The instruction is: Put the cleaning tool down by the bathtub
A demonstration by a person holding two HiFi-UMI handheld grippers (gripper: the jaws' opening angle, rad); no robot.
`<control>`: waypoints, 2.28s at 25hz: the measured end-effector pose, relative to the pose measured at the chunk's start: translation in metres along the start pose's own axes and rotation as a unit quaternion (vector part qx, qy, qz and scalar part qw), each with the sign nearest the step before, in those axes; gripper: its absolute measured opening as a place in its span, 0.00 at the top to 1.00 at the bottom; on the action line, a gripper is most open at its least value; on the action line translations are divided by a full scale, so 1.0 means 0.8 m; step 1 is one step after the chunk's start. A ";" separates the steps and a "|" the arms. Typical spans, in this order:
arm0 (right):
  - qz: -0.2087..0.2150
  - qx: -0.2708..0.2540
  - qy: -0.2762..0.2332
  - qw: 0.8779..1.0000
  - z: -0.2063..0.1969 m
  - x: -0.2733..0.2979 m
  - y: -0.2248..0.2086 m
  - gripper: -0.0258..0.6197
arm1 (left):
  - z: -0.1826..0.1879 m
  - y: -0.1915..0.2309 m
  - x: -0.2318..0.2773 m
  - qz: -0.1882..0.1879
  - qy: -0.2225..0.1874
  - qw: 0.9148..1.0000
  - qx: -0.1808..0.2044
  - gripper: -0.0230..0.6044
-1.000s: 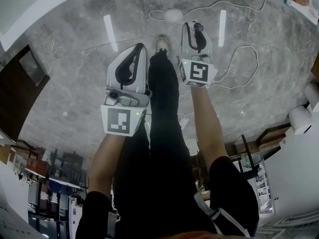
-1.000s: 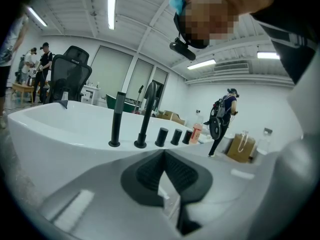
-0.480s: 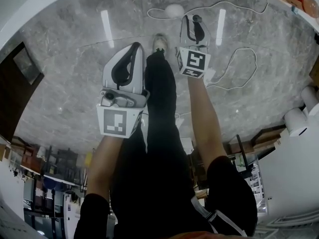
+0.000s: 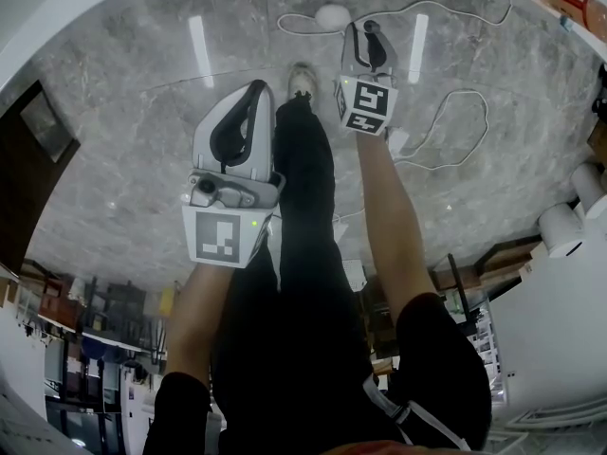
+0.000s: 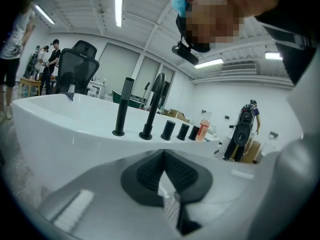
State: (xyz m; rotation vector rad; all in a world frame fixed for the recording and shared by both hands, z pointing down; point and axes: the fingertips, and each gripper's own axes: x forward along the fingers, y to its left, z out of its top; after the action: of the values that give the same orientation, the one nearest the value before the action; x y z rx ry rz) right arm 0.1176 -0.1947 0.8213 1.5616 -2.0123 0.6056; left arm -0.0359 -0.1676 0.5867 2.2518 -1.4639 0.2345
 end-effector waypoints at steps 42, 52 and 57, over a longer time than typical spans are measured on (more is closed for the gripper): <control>0.007 0.003 0.005 1.000 0.032 0.119 -0.007 0.83 | -0.011 0.029 0.013 0.011 0.008 1.000 -0.017 0.95; 0.005 0.005 0.002 1.000 0.032 0.126 -0.010 0.83 | -0.014 0.035 0.011 0.017 0.010 1.000 -0.021 0.95; 0.003 0.006 0.003 1.000 0.032 0.130 -0.015 0.83 | -0.012 0.040 0.012 0.020 0.007 0.999 -0.023 0.95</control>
State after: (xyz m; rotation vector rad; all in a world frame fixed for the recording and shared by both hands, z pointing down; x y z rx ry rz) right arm 0.1047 -0.2907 0.8690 1.5590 -2.0145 0.6244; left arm -0.0601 -0.1820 0.6077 2.1805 -1.4934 0.2263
